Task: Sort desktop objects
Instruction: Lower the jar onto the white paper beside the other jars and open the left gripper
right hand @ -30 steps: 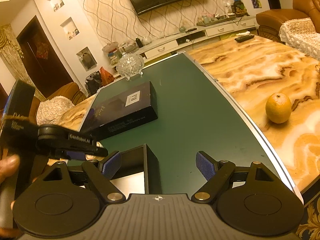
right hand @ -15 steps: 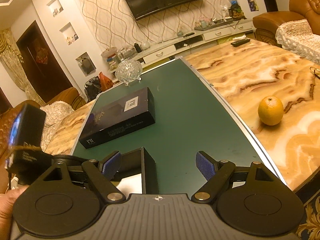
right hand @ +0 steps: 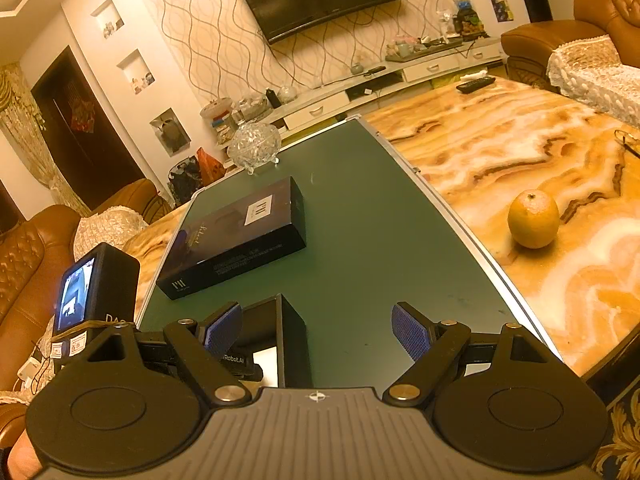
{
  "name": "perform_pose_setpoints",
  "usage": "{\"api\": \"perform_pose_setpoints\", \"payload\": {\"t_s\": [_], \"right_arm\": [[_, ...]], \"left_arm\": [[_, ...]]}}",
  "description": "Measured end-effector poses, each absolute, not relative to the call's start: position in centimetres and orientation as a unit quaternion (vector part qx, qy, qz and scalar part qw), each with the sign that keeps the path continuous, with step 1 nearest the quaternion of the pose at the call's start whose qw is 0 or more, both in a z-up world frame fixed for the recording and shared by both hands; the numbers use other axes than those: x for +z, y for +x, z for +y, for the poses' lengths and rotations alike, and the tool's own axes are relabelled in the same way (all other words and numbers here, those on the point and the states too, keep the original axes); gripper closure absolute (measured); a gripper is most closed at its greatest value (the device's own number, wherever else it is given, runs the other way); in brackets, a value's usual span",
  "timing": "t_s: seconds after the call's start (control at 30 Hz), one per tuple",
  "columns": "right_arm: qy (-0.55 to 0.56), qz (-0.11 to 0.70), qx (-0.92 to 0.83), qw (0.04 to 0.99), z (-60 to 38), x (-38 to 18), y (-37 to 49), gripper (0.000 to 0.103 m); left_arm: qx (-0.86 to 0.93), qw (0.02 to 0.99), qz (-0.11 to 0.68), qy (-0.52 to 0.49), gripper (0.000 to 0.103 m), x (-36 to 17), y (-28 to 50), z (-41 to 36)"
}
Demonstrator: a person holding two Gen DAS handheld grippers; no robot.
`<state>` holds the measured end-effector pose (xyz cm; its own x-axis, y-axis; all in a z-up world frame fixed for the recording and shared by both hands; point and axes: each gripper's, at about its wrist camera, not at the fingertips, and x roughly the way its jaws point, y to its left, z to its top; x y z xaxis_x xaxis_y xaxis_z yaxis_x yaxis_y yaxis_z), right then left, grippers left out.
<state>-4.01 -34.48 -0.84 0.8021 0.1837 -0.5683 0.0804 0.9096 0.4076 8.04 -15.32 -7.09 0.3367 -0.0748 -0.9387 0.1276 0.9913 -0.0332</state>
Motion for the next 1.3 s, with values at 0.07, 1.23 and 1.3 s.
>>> {"api": "perform_pose_setpoints", "payload": {"t_s": [0.07, 1.23, 1.3], "right_arm": [[0.211, 0.314, 0.028, 0.925, -34.5, -0.9, -4.0, 0.018], [0.211, 0.319, 0.027, 0.924, -34.4, -1.1, -3.8, 0.018], [0.211, 0.319, 0.027, 0.924, -34.4, -1.0, -3.8, 0.018]], "left_arm": [[-0.061, 0.816, 0.574, 0.023, 0.062, -7.2, 8.2, -15.4], [-0.064, 0.809, 0.584, 0.018, 0.058, -8.3, 8.3, -15.8], [-0.066, 0.811, 0.581, 0.018, 0.057, -8.1, 8.2, -15.7]]}}
